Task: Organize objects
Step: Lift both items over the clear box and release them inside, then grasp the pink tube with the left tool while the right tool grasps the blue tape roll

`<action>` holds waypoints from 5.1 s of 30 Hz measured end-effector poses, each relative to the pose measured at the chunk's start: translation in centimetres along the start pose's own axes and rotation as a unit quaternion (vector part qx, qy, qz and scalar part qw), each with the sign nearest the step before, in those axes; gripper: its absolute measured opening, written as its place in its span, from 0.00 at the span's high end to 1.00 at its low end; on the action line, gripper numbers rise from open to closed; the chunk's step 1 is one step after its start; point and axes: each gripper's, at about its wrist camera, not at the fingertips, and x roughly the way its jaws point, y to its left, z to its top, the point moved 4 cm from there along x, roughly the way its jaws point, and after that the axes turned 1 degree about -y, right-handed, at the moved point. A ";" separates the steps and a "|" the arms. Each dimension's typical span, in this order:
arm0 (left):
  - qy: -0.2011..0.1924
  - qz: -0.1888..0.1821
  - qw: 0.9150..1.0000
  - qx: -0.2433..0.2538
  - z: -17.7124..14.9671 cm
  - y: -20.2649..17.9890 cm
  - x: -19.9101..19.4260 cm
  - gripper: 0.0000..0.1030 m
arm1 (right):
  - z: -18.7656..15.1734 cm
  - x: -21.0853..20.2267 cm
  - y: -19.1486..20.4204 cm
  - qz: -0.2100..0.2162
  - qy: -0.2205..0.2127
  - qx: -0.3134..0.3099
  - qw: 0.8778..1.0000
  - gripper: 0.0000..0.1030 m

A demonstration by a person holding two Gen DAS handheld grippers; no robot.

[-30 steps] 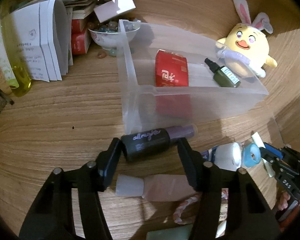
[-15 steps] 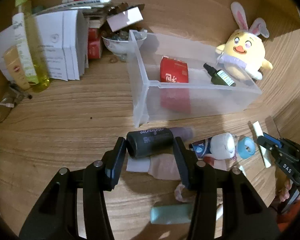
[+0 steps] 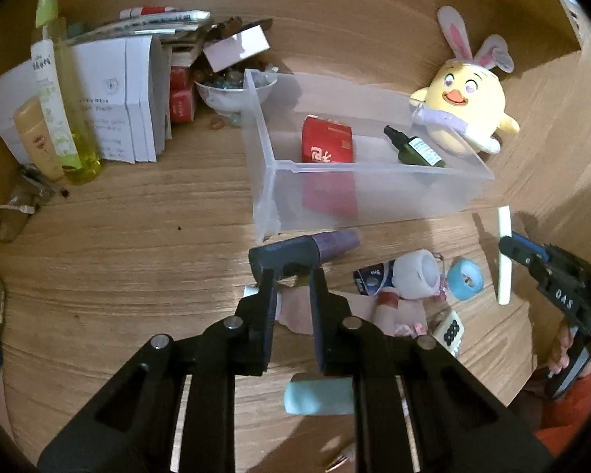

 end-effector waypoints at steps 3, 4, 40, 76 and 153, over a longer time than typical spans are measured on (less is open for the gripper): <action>-0.001 0.007 1.000 0.009 0.4 0.1 -0.1 0.66 | 0.5 0.1 -0.1 0.002 -0.002 0.000 1.000 0.86; 0.000 0.006 1.000 0.007 0.7 0.2 0.1 0.60 | 0.8 0.1 -0.1 0.003 -0.004 -0.001 1.000 0.86; 0.008 -0.046 0.999 0.009 0.7 1.4 1.4 0.69 | 12.1 -1.5 1.0 -0.026 -0.119 -0.038 0.992 0.86; -0.135 -0.016 0.991 0.011 10.5 -1.1 -7.4 0.75 | 10.8 9.0 4.5 0.018 0.004 -0.113 0.993 0.86; 0.026 -0.021 0.998 0.062 -2.0 -5.4 -0.4 0.56 | -1.6 2.1 3.6 0.062 0.051 -0.056 0.995 0.53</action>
